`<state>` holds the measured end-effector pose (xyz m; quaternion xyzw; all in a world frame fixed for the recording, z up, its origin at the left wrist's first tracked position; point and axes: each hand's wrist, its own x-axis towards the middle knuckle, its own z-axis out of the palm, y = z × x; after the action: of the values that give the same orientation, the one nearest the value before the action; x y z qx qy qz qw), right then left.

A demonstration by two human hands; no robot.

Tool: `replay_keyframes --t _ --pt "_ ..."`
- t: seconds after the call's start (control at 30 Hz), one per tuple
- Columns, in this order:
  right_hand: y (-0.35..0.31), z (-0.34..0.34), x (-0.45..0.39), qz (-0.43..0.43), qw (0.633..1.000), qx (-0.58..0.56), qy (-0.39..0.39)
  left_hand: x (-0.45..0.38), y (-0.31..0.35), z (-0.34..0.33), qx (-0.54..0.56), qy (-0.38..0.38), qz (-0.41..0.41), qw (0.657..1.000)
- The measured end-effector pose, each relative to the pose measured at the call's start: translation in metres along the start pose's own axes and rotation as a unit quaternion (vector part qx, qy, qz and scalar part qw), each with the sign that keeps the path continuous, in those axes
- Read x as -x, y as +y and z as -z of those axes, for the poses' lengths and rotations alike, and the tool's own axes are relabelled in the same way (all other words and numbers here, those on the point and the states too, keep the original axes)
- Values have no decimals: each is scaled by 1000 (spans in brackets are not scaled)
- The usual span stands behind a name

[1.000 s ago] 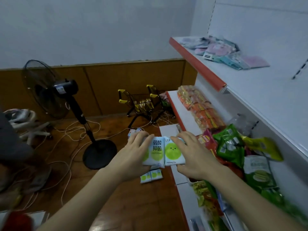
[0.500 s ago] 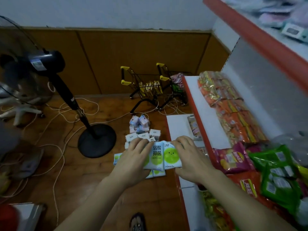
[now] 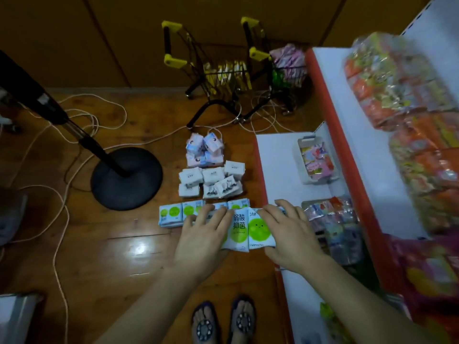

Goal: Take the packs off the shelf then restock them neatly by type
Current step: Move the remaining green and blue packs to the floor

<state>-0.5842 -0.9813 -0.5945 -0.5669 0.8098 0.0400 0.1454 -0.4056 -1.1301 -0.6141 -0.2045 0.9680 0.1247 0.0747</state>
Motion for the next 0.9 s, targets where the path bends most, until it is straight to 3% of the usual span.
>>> replay_keyframes --t 0.33,0.57,0.9 --pt "32 -237 -72 10 998 -42 -45 -53 -33 -232 43 -95 30 994" --pt "51 -399 -116 13 998 -35 -57 -92 -61 -397 48 -112 42 992" --pt "87 -521 -172 7 997 -44 -61 -147 -92 -529 54 -88 24 994"
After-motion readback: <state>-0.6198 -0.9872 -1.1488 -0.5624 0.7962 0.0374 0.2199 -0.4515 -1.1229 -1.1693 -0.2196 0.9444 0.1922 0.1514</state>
